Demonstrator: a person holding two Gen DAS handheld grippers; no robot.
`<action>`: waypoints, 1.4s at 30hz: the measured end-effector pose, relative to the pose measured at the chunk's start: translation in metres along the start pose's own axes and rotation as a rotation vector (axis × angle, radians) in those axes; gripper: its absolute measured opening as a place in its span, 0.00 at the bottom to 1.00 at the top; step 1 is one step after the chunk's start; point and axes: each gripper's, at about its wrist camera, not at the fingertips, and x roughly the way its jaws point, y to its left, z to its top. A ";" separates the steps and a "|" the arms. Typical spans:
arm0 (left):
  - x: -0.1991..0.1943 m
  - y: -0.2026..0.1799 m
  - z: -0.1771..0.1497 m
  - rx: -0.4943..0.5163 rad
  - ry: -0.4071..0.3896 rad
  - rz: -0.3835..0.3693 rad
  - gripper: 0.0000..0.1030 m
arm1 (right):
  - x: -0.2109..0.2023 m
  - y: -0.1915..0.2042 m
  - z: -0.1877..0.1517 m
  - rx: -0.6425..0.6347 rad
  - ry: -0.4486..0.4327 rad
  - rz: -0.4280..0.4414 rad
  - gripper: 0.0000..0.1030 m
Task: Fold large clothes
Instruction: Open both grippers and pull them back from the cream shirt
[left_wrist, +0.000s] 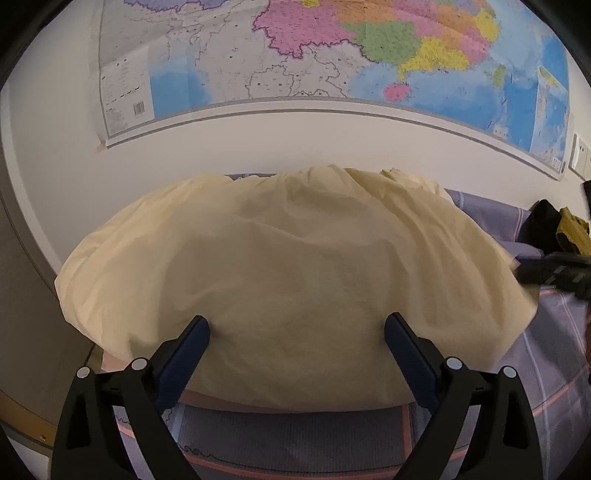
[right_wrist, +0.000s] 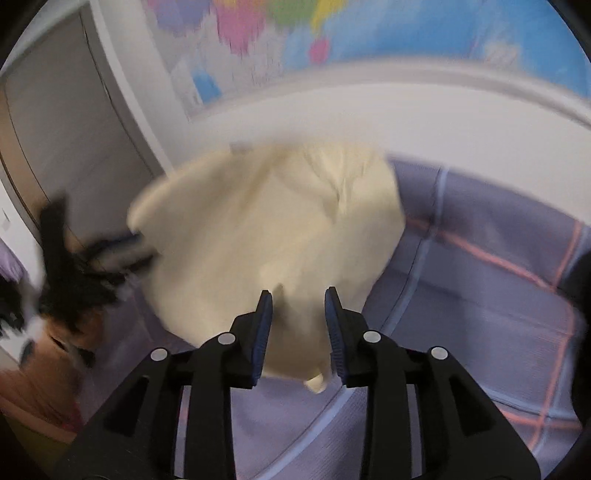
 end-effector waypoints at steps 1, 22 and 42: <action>0.001 0.001 0.000 -0.001 0.001 -0.002 0.90 | 0.011 -0.005 -0.006 0.032 0.036 0.009 0.30; 0.013 -0.019 -0.003 -0.029 0.003 0.029 0.93 | 0.023 0.049 0.004 -0.012 0.033 0.028 0.44; -0.043 -0.027 -0.040 -0.168 -0.041 -0.009 0.93 | -0.037 0.083 -0.036 -0.048 -0.095 -0.015 0.68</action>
